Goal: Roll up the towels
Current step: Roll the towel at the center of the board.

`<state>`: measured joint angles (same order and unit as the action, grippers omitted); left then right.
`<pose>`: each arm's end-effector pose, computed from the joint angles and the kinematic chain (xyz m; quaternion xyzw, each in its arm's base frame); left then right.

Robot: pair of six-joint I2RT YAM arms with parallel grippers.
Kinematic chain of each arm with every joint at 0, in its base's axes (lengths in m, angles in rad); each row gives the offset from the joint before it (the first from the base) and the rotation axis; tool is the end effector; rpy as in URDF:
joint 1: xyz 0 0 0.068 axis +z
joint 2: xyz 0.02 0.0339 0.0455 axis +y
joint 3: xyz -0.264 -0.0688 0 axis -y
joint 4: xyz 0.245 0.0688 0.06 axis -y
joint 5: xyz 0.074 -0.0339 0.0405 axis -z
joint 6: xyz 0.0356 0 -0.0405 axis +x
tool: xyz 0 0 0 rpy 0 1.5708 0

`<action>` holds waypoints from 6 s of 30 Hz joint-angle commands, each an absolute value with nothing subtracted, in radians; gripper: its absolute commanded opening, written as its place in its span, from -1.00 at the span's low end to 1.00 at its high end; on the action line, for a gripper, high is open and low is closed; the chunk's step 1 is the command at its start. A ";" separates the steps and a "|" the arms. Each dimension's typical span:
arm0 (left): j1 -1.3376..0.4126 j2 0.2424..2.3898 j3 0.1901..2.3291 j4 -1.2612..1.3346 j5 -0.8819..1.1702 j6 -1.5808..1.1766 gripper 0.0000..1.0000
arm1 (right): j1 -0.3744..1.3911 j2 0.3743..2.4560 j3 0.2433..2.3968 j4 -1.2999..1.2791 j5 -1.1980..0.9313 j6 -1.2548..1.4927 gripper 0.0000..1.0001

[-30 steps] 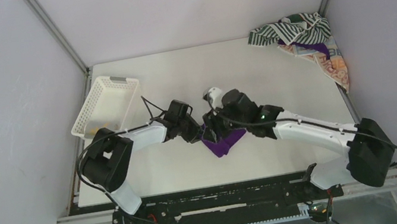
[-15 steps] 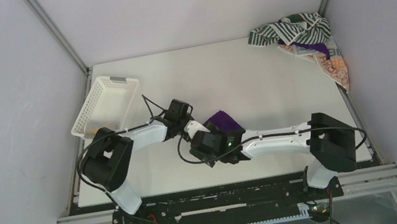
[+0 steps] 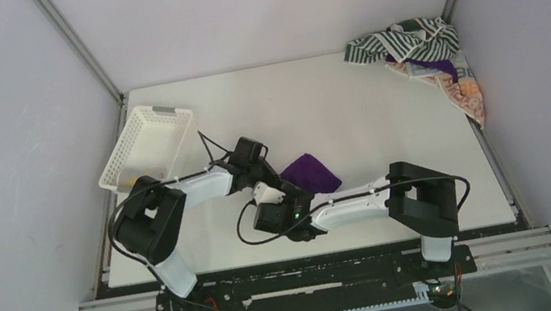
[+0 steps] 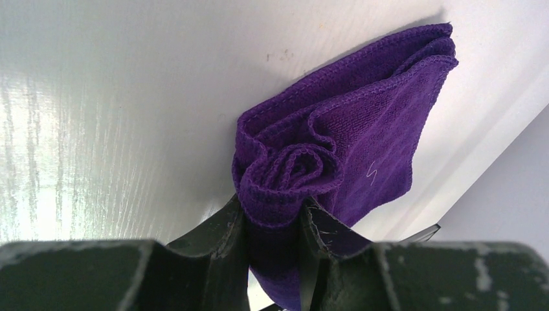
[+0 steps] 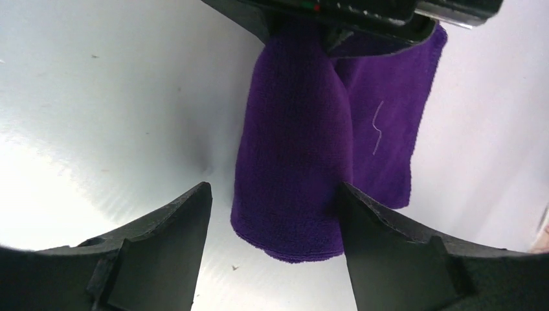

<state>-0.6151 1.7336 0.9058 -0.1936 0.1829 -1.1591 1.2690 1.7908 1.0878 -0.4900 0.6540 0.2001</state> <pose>0.2655 -0.1955 0.1412 -0.2336 0.9299 -0.2649 0.1025 0.1220 0.3192 0.1635 -0.4219 0.8312 -0.1149 0.3434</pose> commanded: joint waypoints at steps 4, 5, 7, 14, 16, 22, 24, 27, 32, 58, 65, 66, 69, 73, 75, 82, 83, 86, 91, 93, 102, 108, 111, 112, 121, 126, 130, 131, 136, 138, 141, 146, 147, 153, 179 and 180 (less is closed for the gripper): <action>-0.623 1.785 0.899 -0.290 0.164 -1.123 -0.52 | 1.282 1.795 1.123 -0.530 0.783 0.247 0.41; -0.623 1.784 0.900 -0.290 0.164 -1.123 -0.52 | 1.282 1.797 1.123 -0.526 0.779 0.243 0.41; -0.623 1.784 0.897 -0.289 0.163 -1.123 -0.52 | 1.282 1.803 1.127 -0.532 0.784 0.246 0.41; -0.623 1.788 0.897 -0.287 0.167 -1.126 -0.52 | 1.284 1.823 1.135 -0.533 0.741 0.240 0.36; -0.623 1.789 0.900 -0.288 0.168 -1.126 -0.52 | 1.290 1.842 1.142 -0.544 0.733 0.241 0.33; -0.621 1.796 0.899 -0.286 0.176 -1.134 -0.52 | 1.316 1.903 1.164 -0.573 0.719 0.249 0.29; -0.621 1.798 0.897 -0.279 0.185 -1.140 -0.52 | 1.318 1.928 1.173 -0.584 0.712 0.258 0.26; -0.621 1.796 0.885 -0.259 0.199 -1.151 -0.51 | 1.318 1.941 1.176 -0.590 0.719 0.274 0.14; -0.613 1.775 0.859 -0.233 0.207 -1.167 -0.50 | 1.290 1.887 1.128 -0.533 0.655 0.267 -0.15; -0.506 1.347 0.724 -0.133 0.083 -1.219 0.45 | 0.524 1.917 0.686 0.469 -1.097 0.663 -0.81; -0.556 1.414 0.739 -0.058 0.143 -1.225 0.47 | 0.448 2.090 0.576 0.938 -1.171 0.992 -0.80; -0.565 1.431 0.747 -0.051 0.149 -1.224 0.47 | 0.442 2.110 0.571 0.959 -1.172 1.009 -0.78; -0.579 1.477 0.762 -0.035 0.171 -1.224 0.47 | 0.424 2.151 0.560 0.990 -1.172 1.042 -0.77; -0.595 1.510 0.759 -0.012 0.176 -1.231 0.47 | 0.410 2.183 0.558 0.989 -1.161 1.065 -0.76; -0.603 1.527 0.764 0.000 0.180 -1.231 0.47 | 0.410 2.192 0.558 0.984 -1.157 1.067 -0.76; -0.617 1.630 0.824 0.008 0.195 -1.201 0.41 | 0.407 2.190 0.559 0.910 -1.140 1.044 -0.76; -0.619 1.644 0.826 0.002 0.194 -1.198 0.38 | 0.409 2.183 0.558 0.890 -1.135 1.037 -0.76; -0.625 1.677 0.827 -0.014 0.191 -1.189 0.23 | 0.409 2.147 0.566 0.776 -1.109 0.971 -0.72; -0.630 1.702 0.806 -0.042 0.177 -1.190 0.06 | 0.421 2.055 0.610 0.565 -1.067 0.842 -0.55; -0.630 1.704 0.804 -0.069 0.165 -1.186 0.02 | 0.426 2.012 0.625 0.491 -1.046 0.799 -0.43; -0.630 1.696 0.793 -0.182 0.118 -1.172 -0.01 | 0.541 1.649 0.793 -0.124 -0.701 0.483 0.03; -0.633 1.694 0.804 -0.210 0.112 -1.170 -0.01 | 0.700 1.430 0.902 -0.389 -0.233 0.365 0.17; -0.634 1.698 0.820 -0.230 0.113 -1.167 0.00 | 0.842 1.358 0.946 -0.458 0.061 0.327 0.27; -0.636 1.698 0.824 -0.235 0.112 -1.166 0.00 | 0.892 1.342 0.958 -0.473 0.154 0.313 0.32; -0.638 1.704 0.834 -0.239 0.120 -1.162 0.01 | 1.156 1.511 1.097 -0.564 0.566 0.322 0.44; -0.638 1.706 0.839 -0.240 0.122 -1.160 0.01 | 1.250 1.627 1.135 -0.560 0.698 0.311 0.50; -0.638 1.709 0.839 -0.239 0.126 -1.160 0.02 | 1.275 1.714 1.152 -0.564 0.745 0.301 0.51; -0.638 1.710 0.837 -0.238 0.128 -1.161 0.02 | 1.281 1.735 1.158 -0.568 0.758 0.300 0.51; -0.638 1.720 0.836 -0.226 0.140 -1.171 0.03 | 1.301 1.827 1.161 -0.570 0.786 0.297 0.48; -0.638 1.725 0.836 -0.221 0.145 -1.173 0.03 | 1.302 1.859 1.162 -0.582 0.792 0.311 0.45; -0.638 1.729 0.837 -0.218 0.149 -1.176 0.03 | 1.301 1.894 1.162 -0.610 0.814 0.335 0.41; -0.638 1.725 0.841 -0.217 0.153 -1.177 0.06 | 1.287 1.919 1.160 -0.613 0.775 0.346 0.13; -0.638 1.722 0.842 -0.218 0.153 -1.177 0.07 | 1.282 1.916 1.156 -0.609 0.765 0.346 -0.05; -0.621 1.668 0.842 -0.218 0.154 -1.188 0.24 | 1.243 1.856 1.098 -0.556 0.678 0.321 -0.48; -0.588 1.503 0.836 -0.091 0.179 -1.202 0.56 | 0.394 1.942 0.530 0.755 -1.118 0.820 -0.65; -0.594 1.522 0.846 -0.087 0.181 -1.201 0.56 | 0.389 1.980 0.522 0.812 -1.128 0.862 -0.64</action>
